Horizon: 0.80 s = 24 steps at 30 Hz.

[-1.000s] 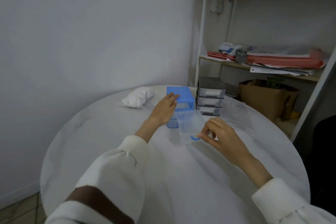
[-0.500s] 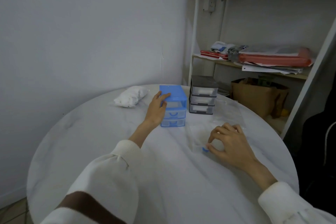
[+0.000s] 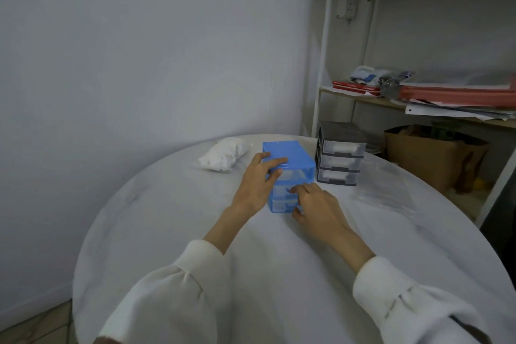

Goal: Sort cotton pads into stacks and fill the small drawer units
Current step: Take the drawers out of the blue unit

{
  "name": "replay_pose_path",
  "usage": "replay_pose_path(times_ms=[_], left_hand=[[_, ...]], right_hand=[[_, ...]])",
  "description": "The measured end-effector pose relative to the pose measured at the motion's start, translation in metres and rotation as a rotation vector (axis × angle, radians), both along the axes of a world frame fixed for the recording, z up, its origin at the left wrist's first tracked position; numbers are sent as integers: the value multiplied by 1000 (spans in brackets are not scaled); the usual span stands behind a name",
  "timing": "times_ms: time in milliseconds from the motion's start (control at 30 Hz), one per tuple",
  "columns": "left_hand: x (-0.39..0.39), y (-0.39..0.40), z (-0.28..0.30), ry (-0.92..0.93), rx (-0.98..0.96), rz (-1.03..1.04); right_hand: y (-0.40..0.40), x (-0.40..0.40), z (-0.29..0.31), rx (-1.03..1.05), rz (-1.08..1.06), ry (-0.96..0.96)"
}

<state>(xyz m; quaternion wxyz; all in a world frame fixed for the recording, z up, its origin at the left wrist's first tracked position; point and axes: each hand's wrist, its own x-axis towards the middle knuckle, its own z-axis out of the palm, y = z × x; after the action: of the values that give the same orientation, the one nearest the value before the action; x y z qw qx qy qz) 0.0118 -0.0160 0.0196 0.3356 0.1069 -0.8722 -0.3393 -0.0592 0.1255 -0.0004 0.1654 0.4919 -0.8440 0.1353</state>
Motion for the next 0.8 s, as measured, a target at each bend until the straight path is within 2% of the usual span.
replay_pose_path(times_ms=[133, 200, 333, 567, 800], left_hand=[[-2, -1, 0, 4, 18, 13], [-3, -4, 1, 0, 38, 20], [-7, -9, 5, 9, 167, 12], [-9, -7, 9, -17, 191, 31], [-13, -6, 10, -21, 241, 54]], right_hand=[[-2, 2, 6, -56, -23, 37], [2, 3, 9, -126, -10, 131], [9, -2, 5, -167, 74, 228], [27, 3, 9, -120, 172, 5], [45, 13, 15, -47, 331, -123]])
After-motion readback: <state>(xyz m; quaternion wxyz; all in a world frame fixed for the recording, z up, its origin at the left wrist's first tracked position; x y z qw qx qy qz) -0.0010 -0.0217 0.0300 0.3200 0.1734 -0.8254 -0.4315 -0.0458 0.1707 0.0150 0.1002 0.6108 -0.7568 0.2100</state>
